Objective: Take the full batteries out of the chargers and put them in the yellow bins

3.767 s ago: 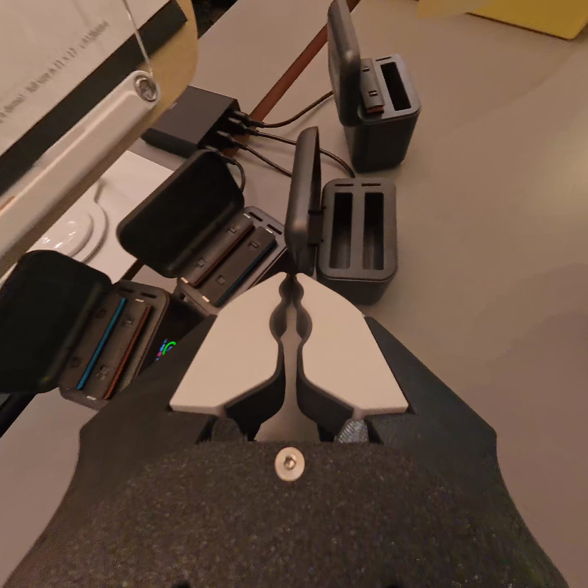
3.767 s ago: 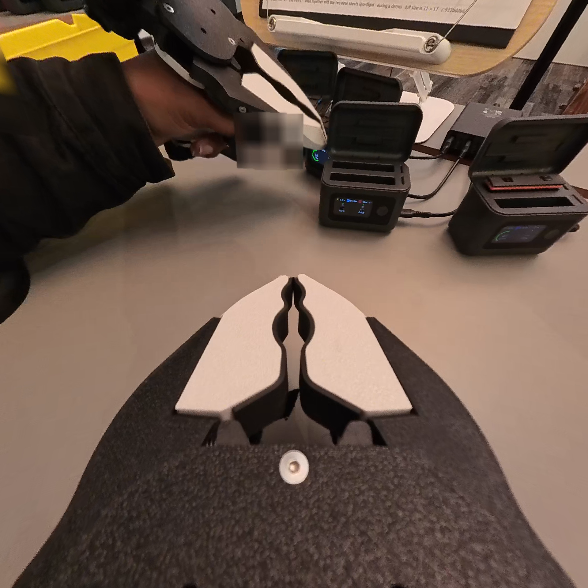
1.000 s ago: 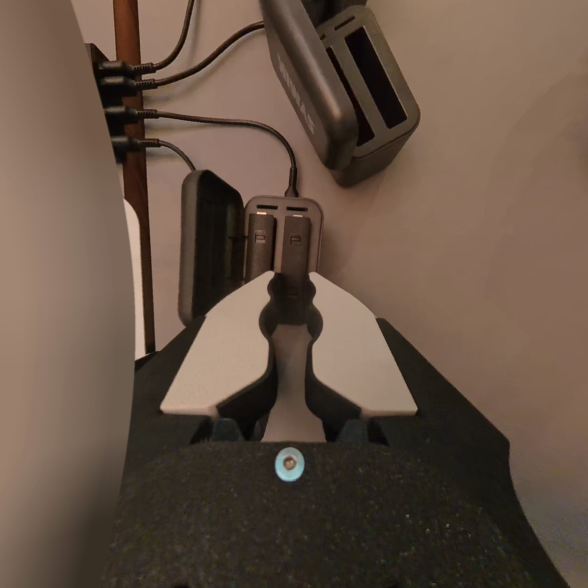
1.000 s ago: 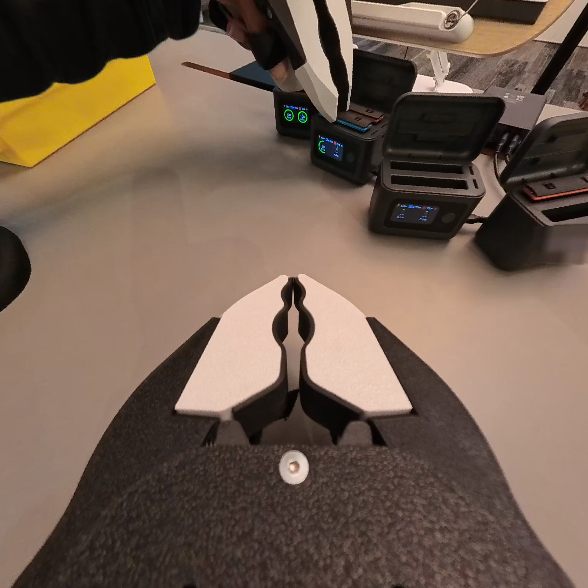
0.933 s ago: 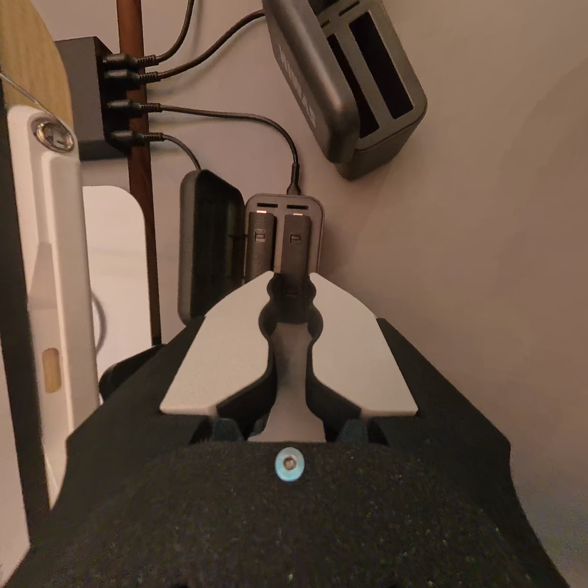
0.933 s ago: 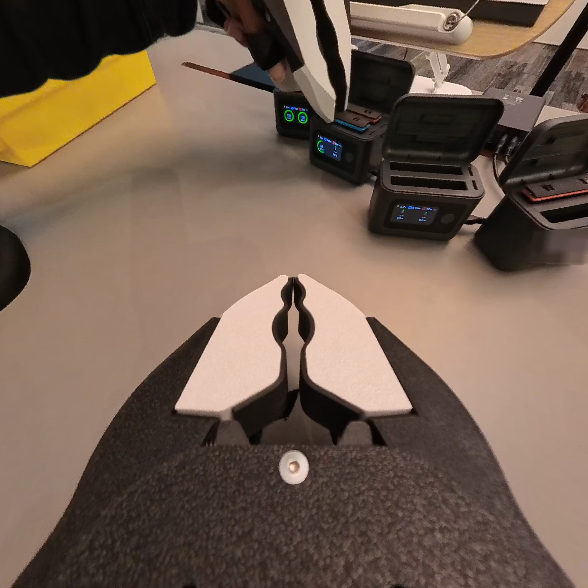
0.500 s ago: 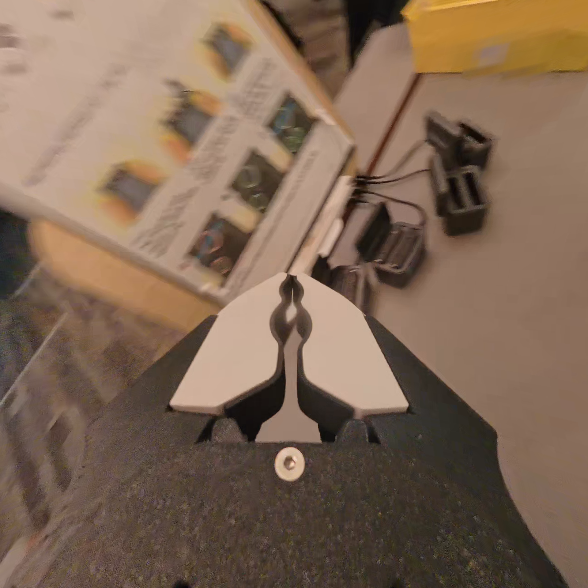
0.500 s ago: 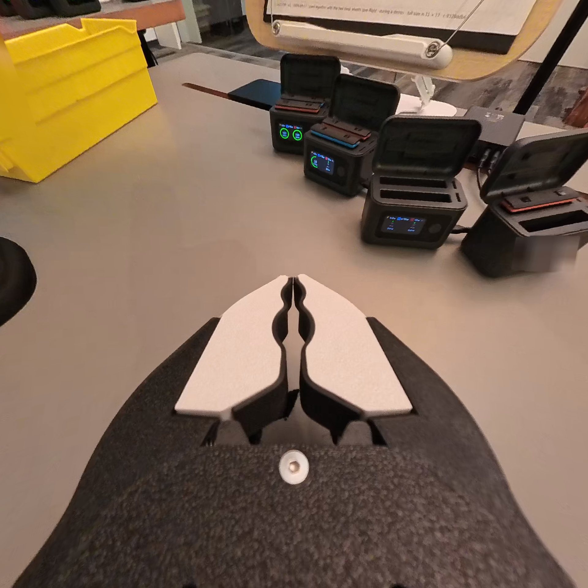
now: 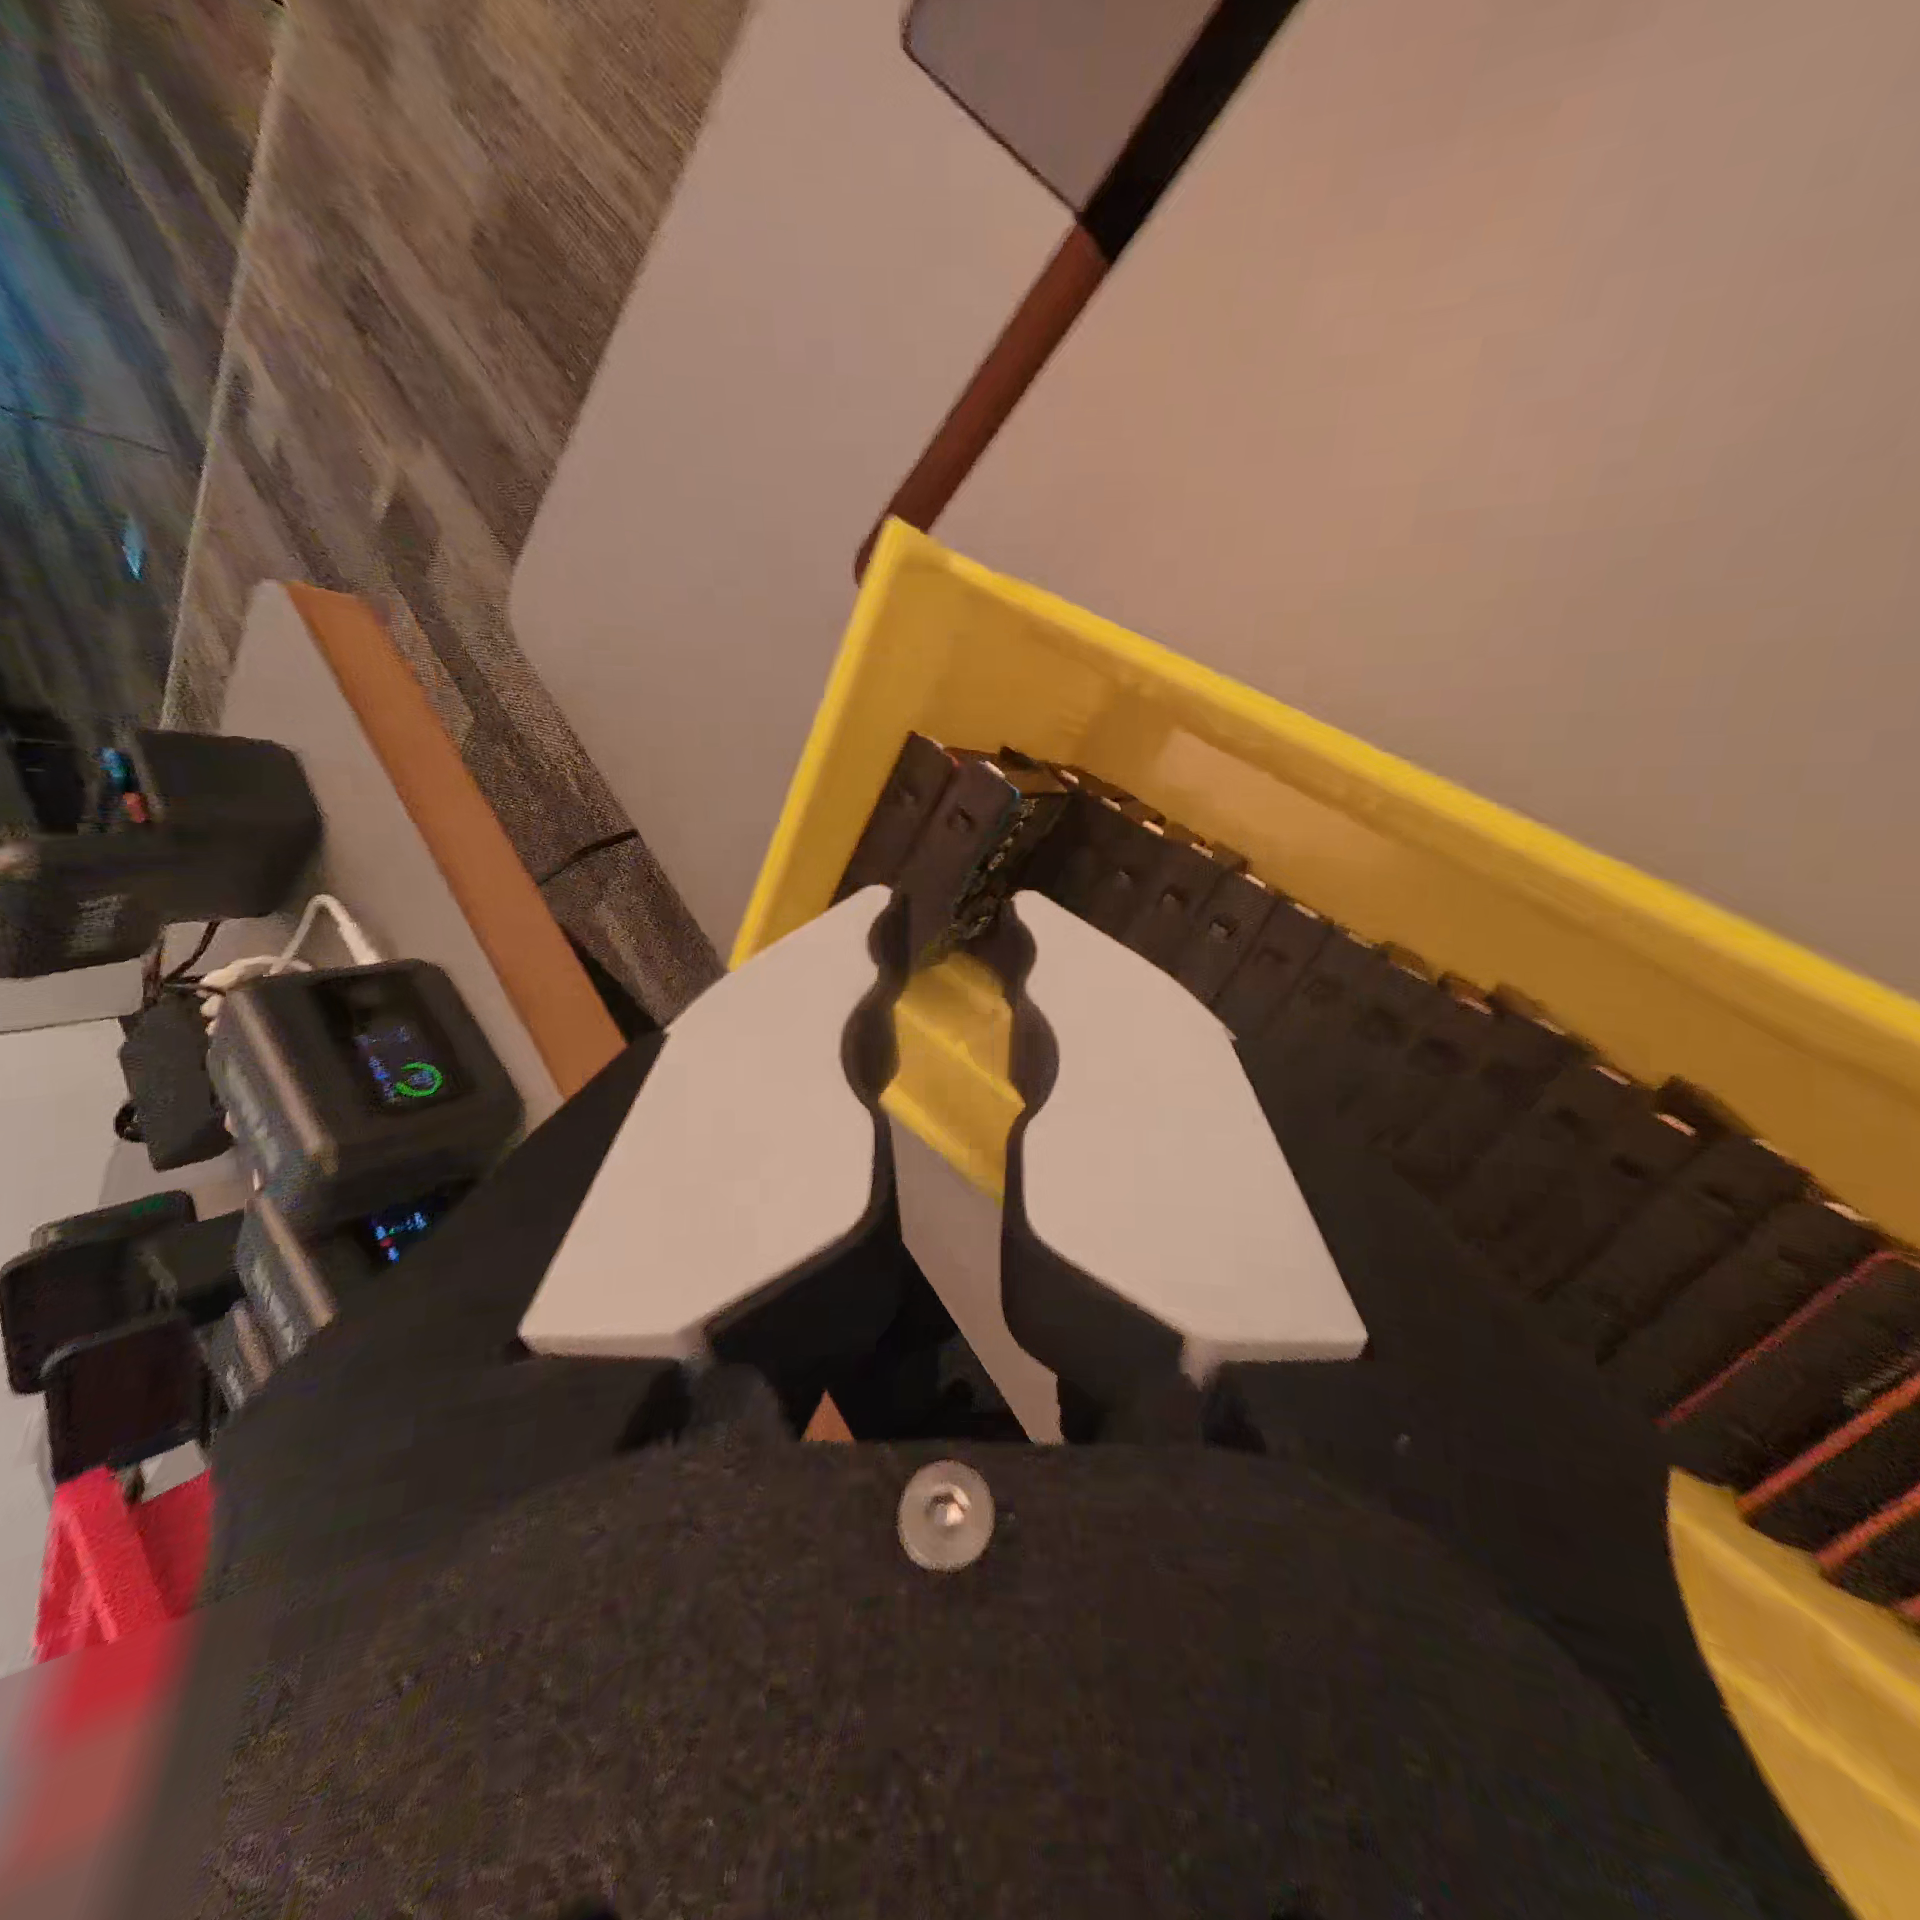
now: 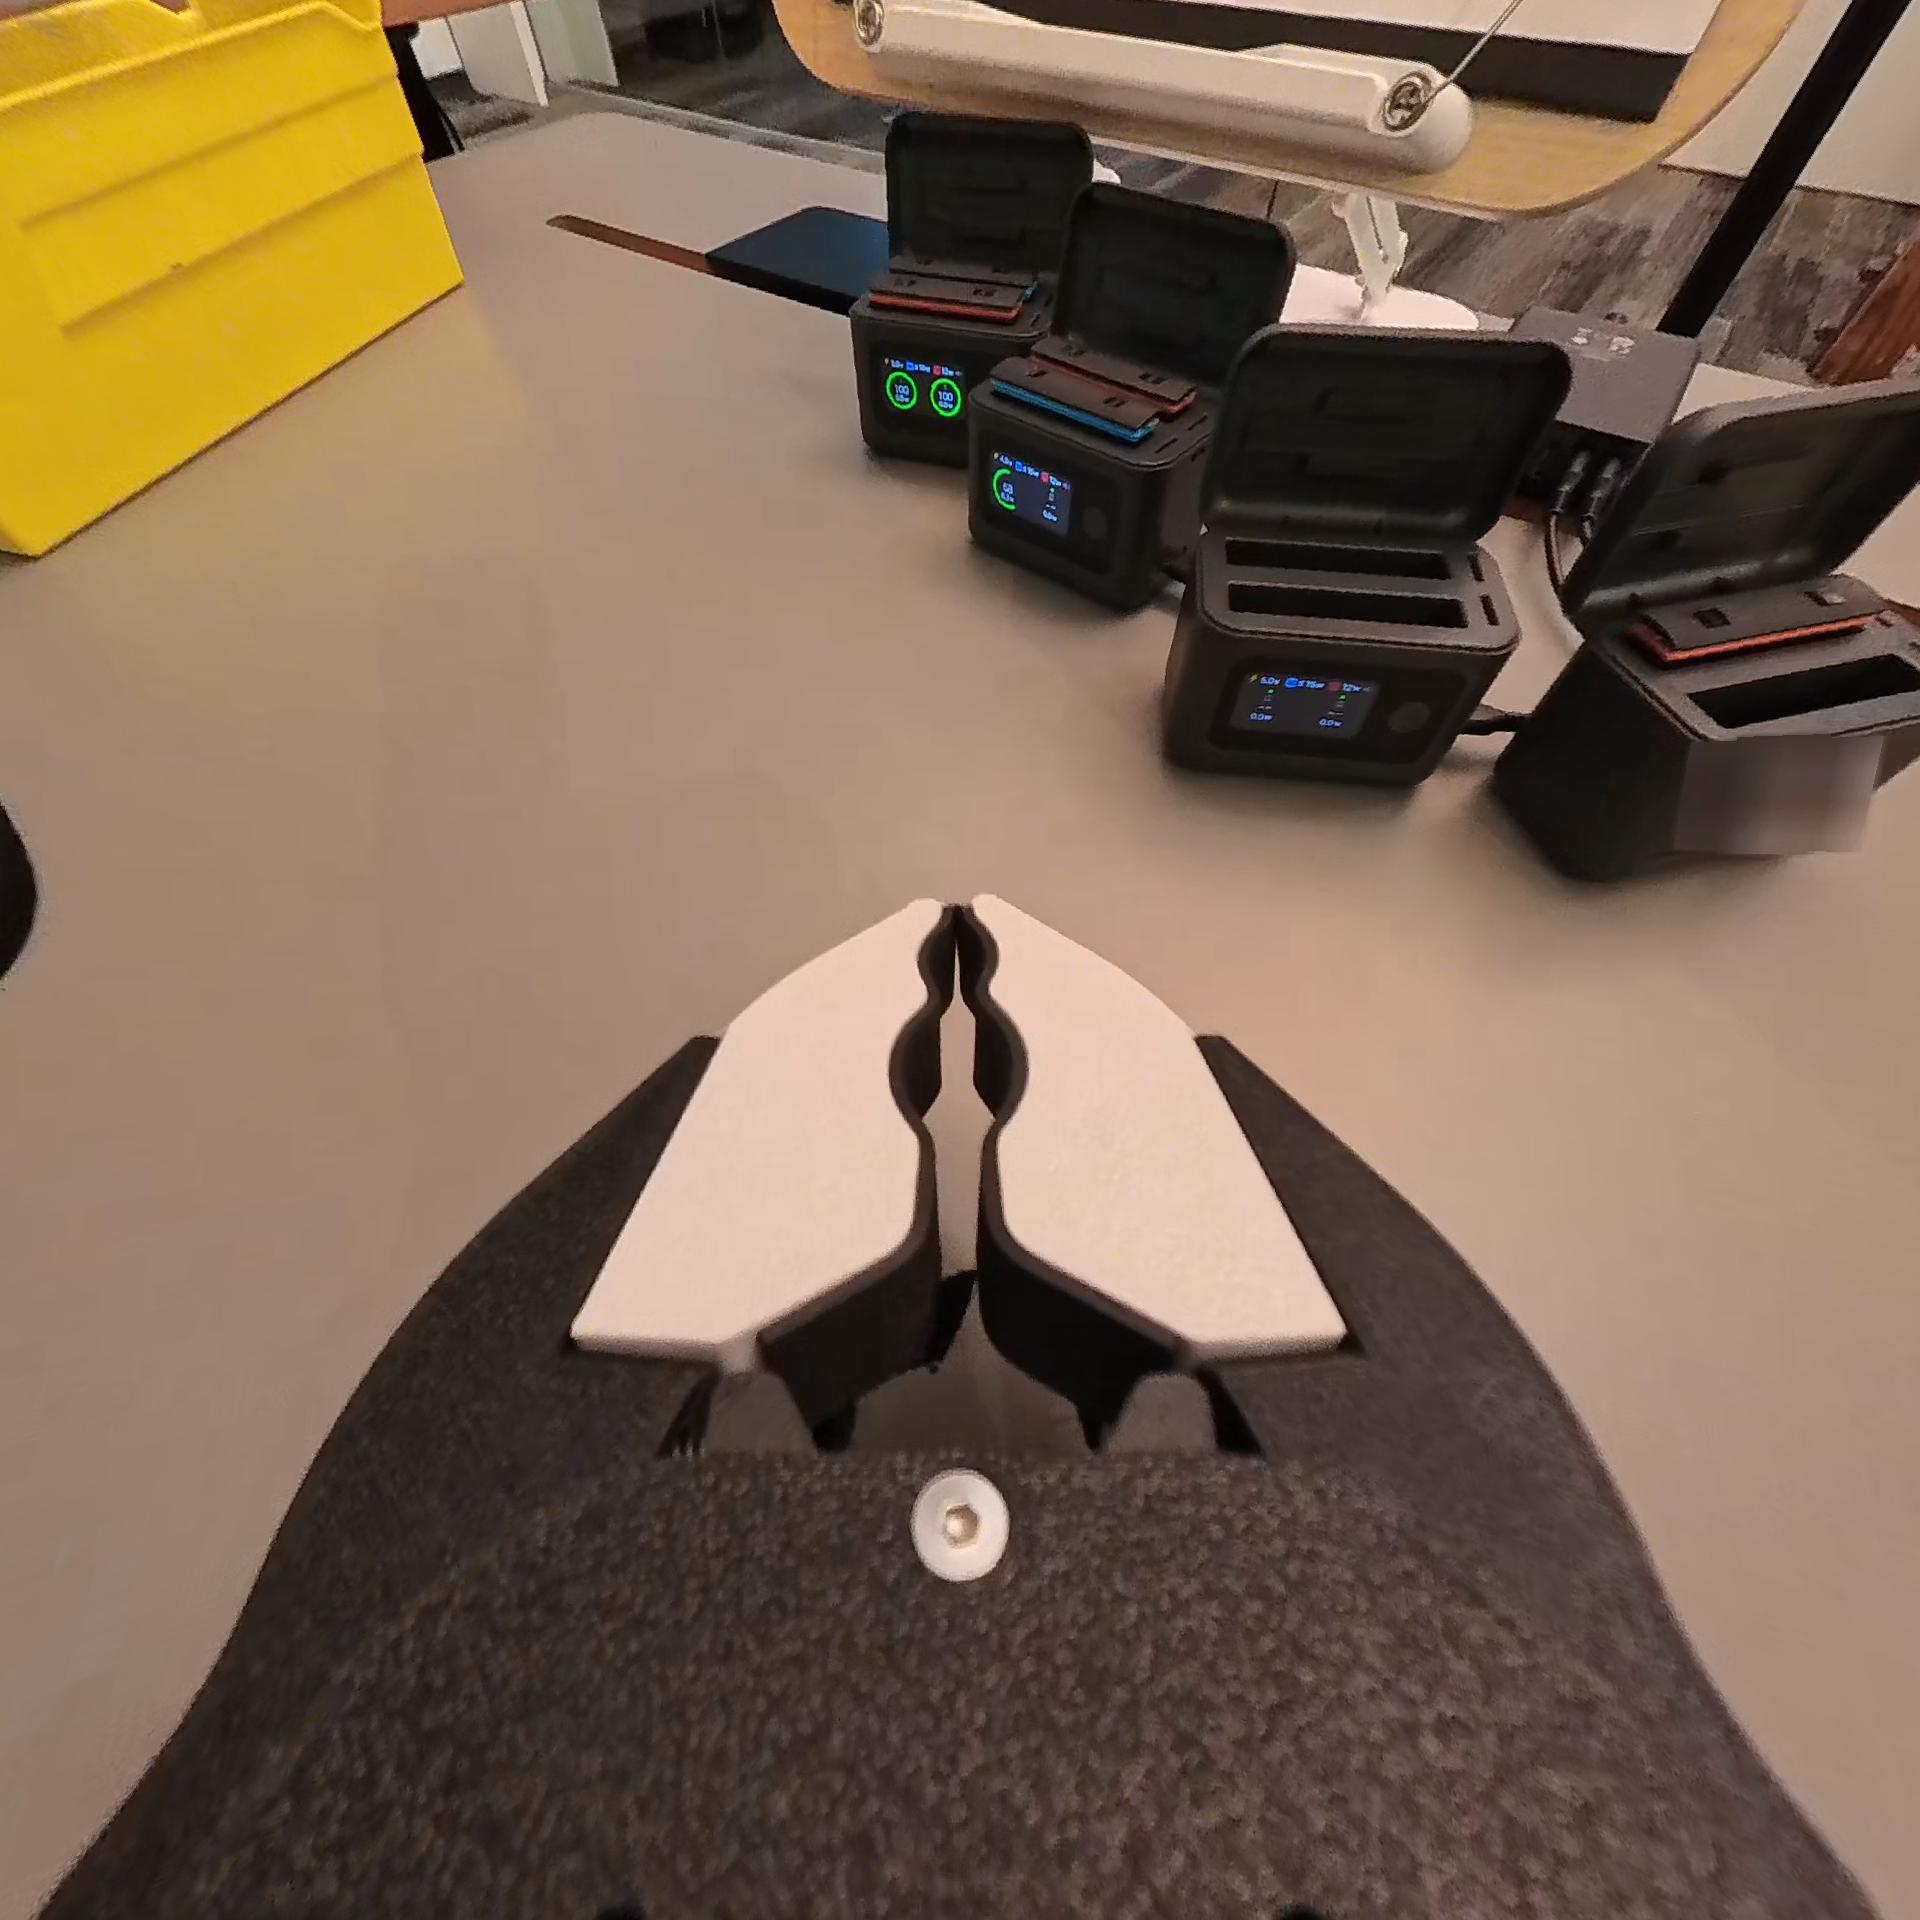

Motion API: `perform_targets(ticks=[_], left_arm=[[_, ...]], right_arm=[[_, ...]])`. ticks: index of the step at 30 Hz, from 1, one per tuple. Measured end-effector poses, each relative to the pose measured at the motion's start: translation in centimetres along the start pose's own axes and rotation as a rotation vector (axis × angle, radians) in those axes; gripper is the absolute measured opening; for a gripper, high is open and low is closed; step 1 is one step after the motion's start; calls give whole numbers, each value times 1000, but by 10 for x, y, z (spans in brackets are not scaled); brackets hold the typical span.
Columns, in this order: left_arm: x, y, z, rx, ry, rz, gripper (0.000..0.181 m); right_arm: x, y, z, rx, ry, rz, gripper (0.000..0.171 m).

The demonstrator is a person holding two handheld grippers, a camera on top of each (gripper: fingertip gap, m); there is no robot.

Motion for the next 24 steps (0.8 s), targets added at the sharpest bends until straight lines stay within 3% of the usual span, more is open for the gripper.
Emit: perform_targets(ticks=[9, 17, 21, 24], left_arm=[[3, 0, -40, -94, -31, -157, 28], [8, -2, -34, -109, -49, -253, 16], [11, -2, -34, -121, -84, -308, 29], [9, -1, -33, -113, -108, -339, 25]], right_arm=[[4, -2, -3, -15, -15, -10, 0], [5, -3, -4, -22, -12, -14, 0], [4, -3, -4, -27, -10, -13, 0], [5, -4, -4, -27, -14, -11, 0]])
Point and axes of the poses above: each gripper's, where its closed fingertips meet, z back along the fingers, y out of its top, x = y × z across the jaws, the point moved 9 cm from there along z, back along the fingers, and after that the axes turned 15 degrees about -z, right-handed, at the moved point
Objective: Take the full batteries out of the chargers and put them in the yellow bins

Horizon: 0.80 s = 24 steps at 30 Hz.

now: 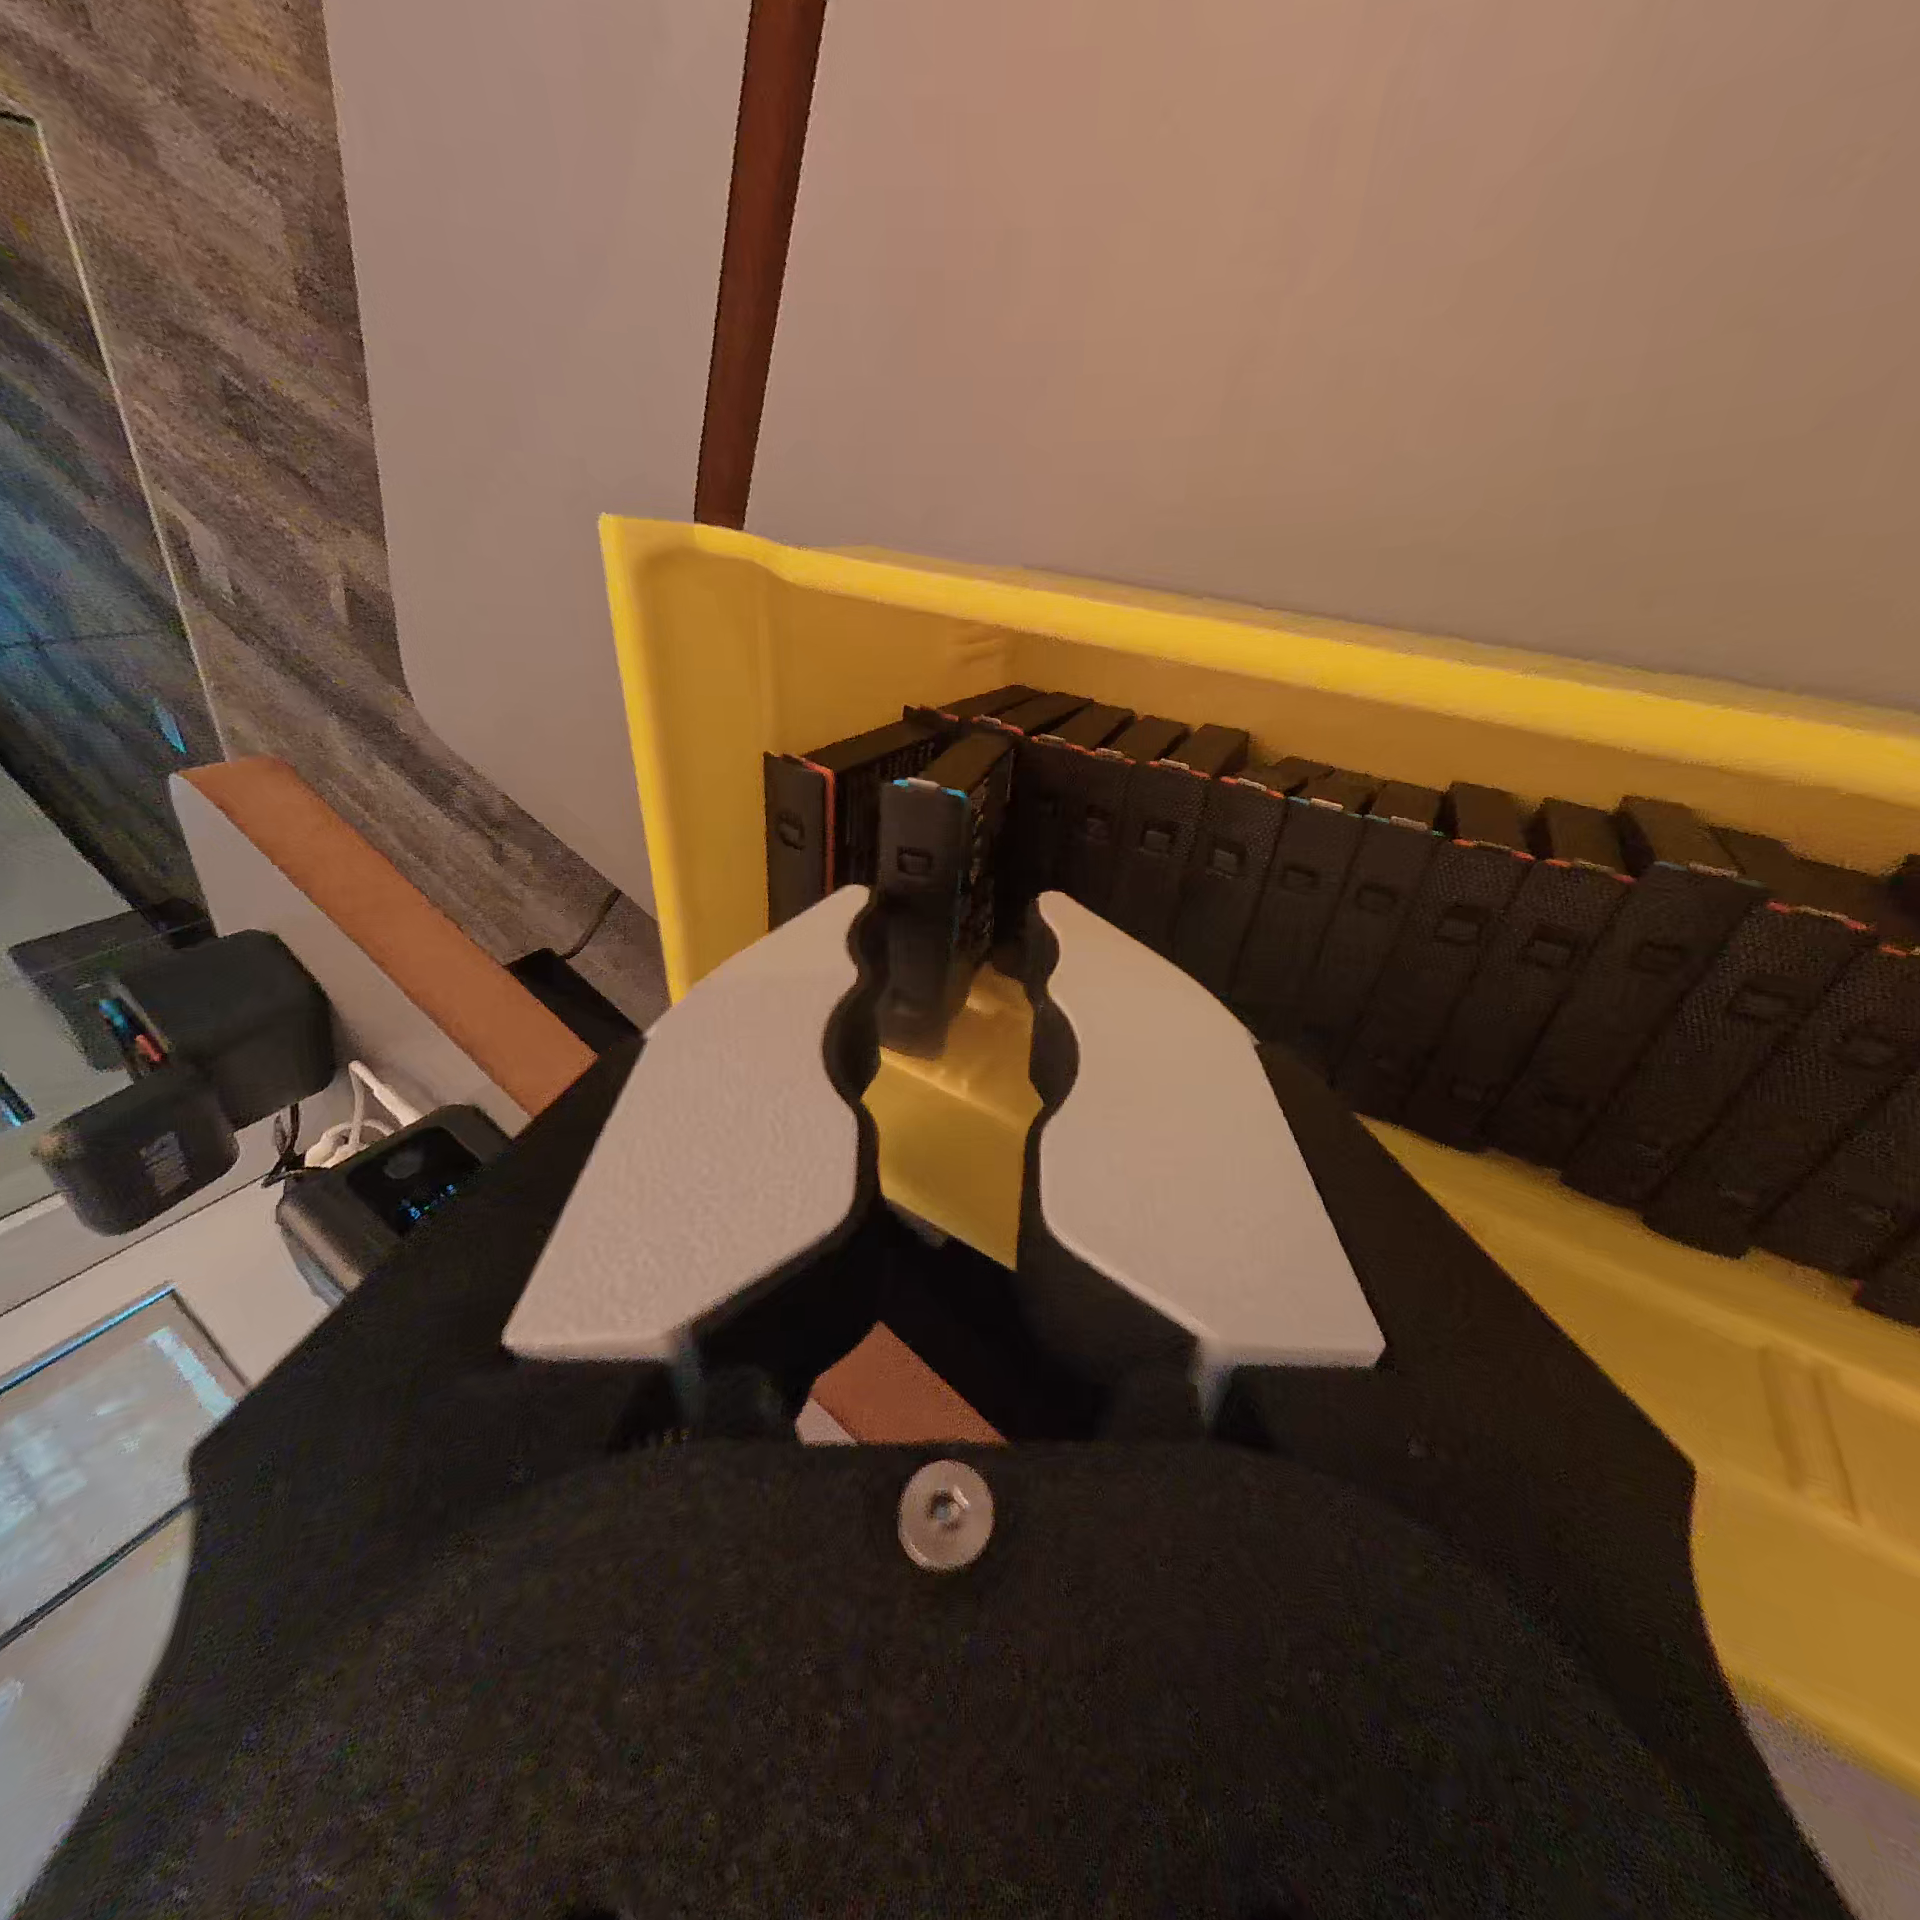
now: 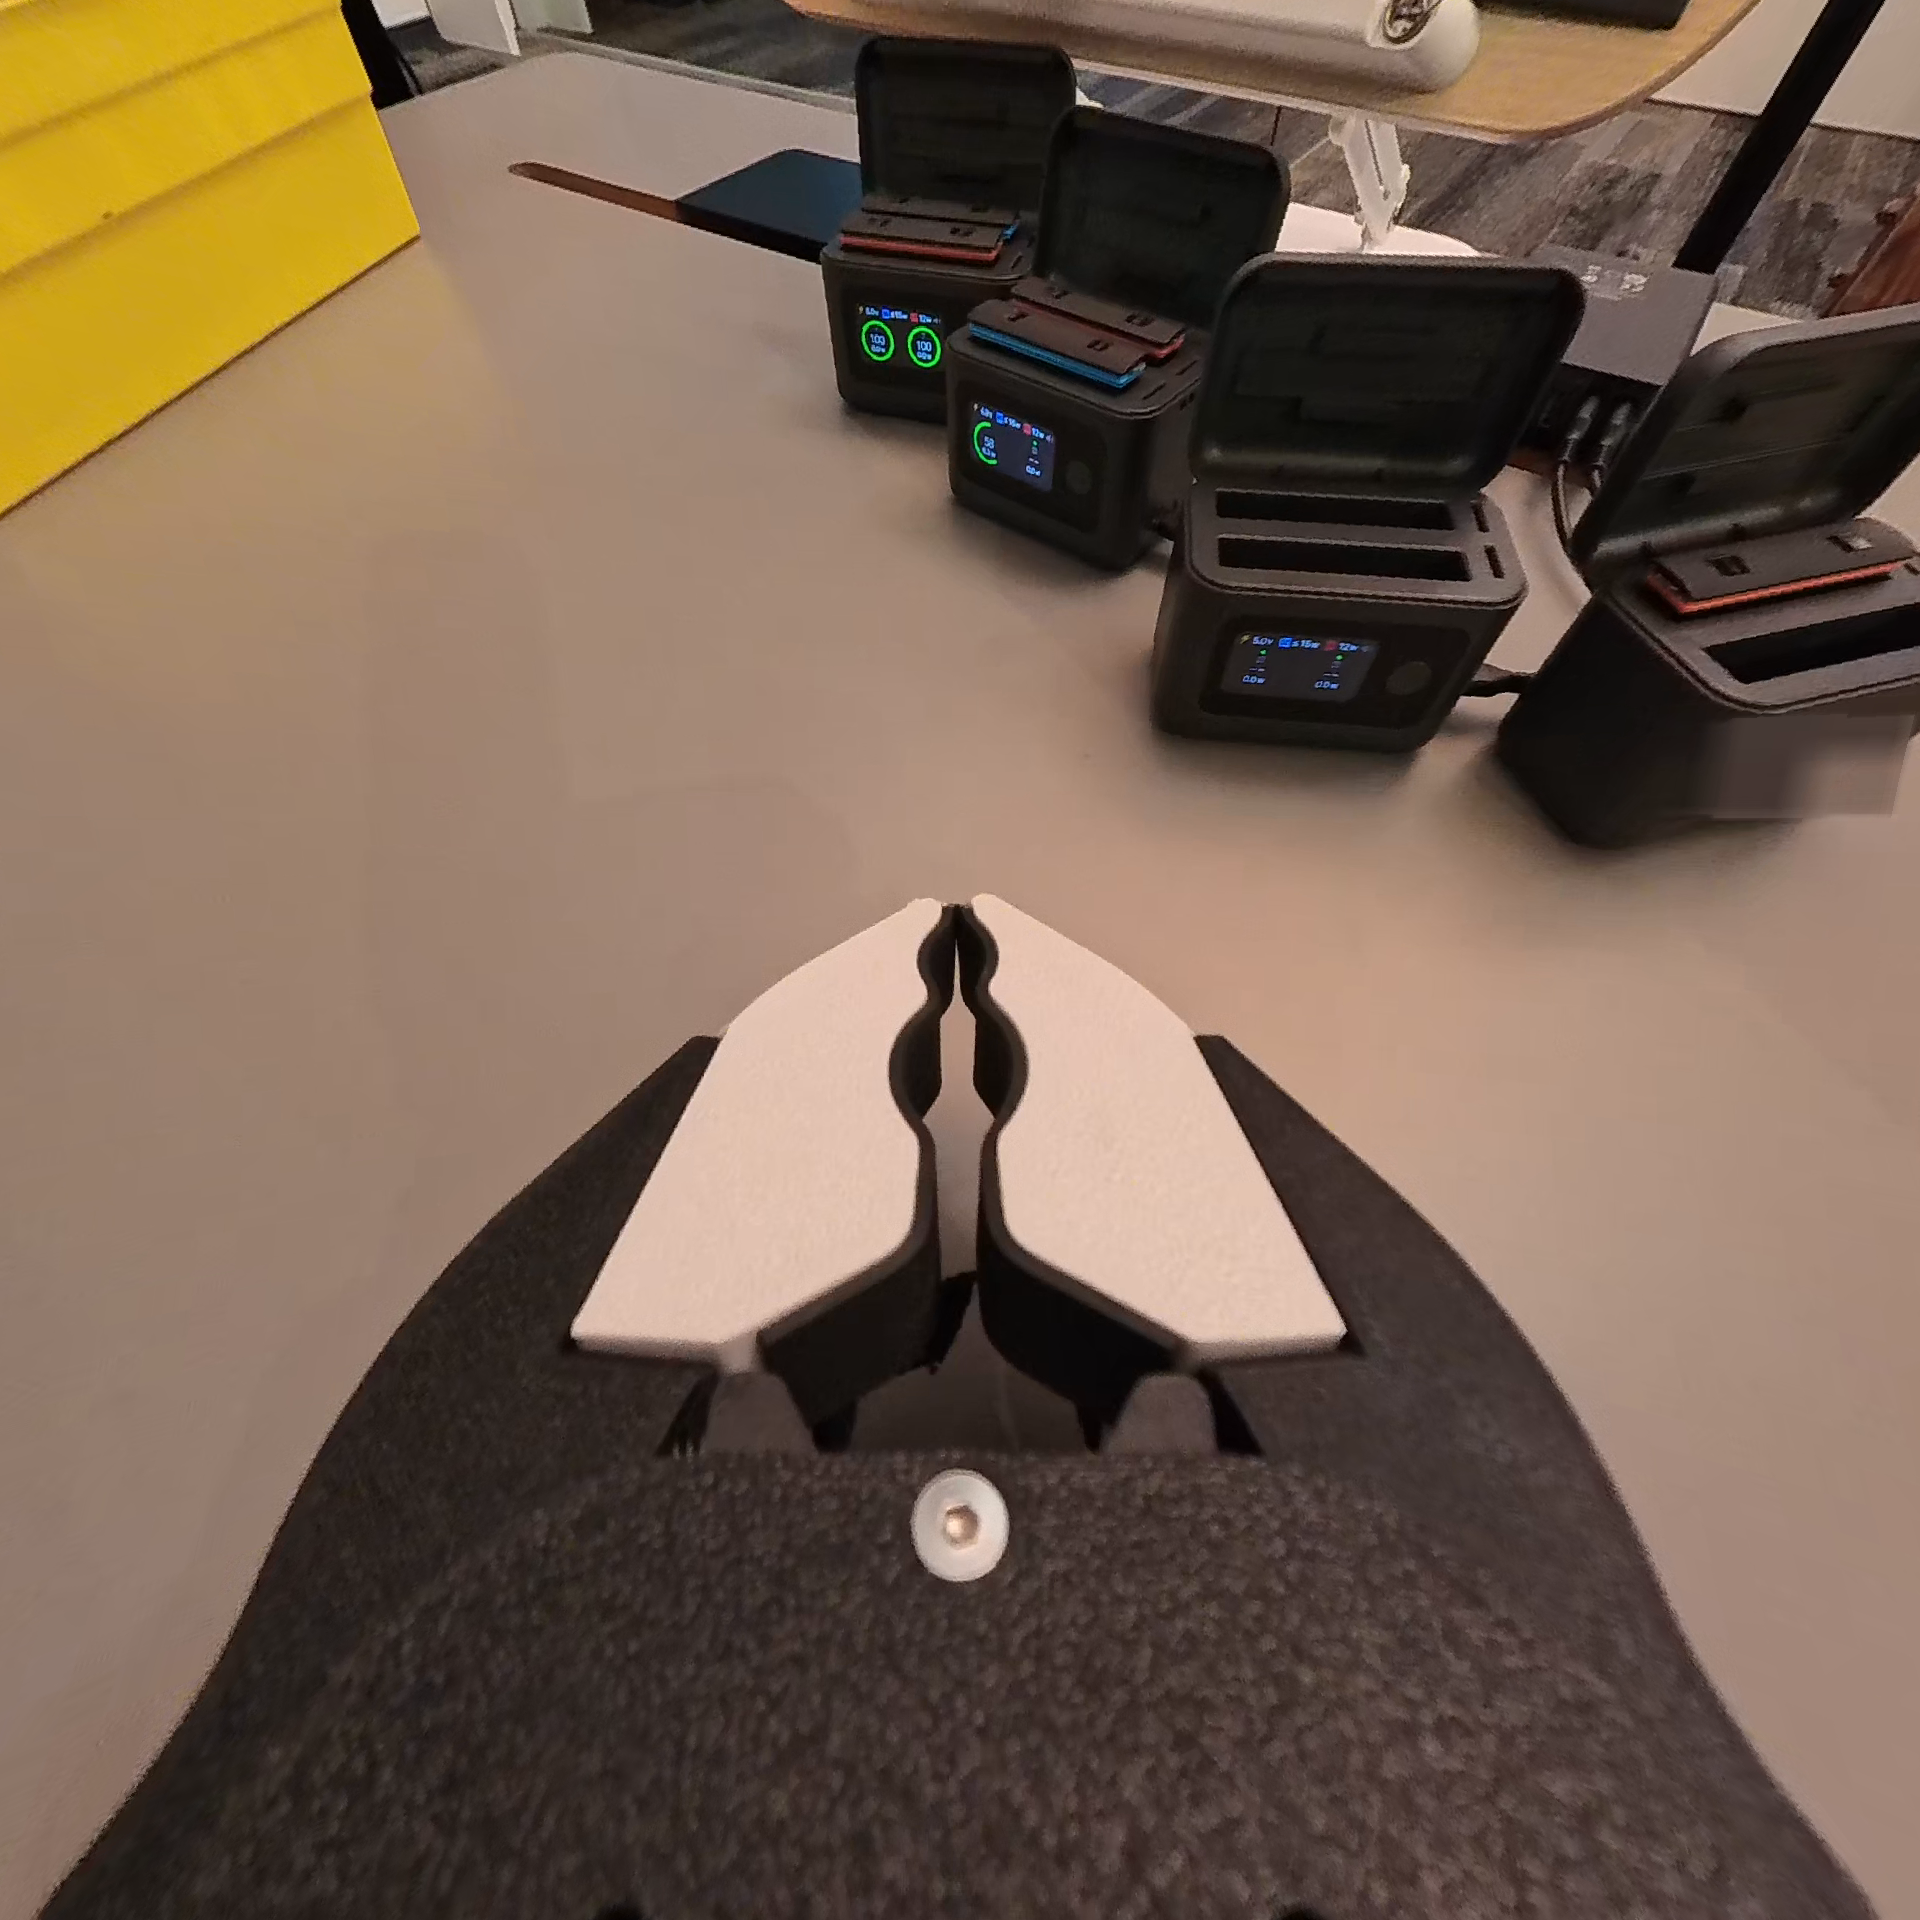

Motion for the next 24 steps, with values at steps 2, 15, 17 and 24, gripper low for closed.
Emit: perform_targets(ticks=[2, 15, 17, 24], left_arm=[[-2, -2, 2, 24, -24, 2, 19], [-12, -2, -10, -50, -1, -43, 25], [-12, -2, -10, -48, 0, -31, 25], [-7, -2, -7, -53, 23, -77, 17]], right_arm=[[1, 0, 0, 1, -2, -4, 0], [2, 0, 0, 0, -3, -8, 0], [2, 0, 0, -1, -2, -6, 0], [2, 0, 0, 1, -1, -9, 0]])
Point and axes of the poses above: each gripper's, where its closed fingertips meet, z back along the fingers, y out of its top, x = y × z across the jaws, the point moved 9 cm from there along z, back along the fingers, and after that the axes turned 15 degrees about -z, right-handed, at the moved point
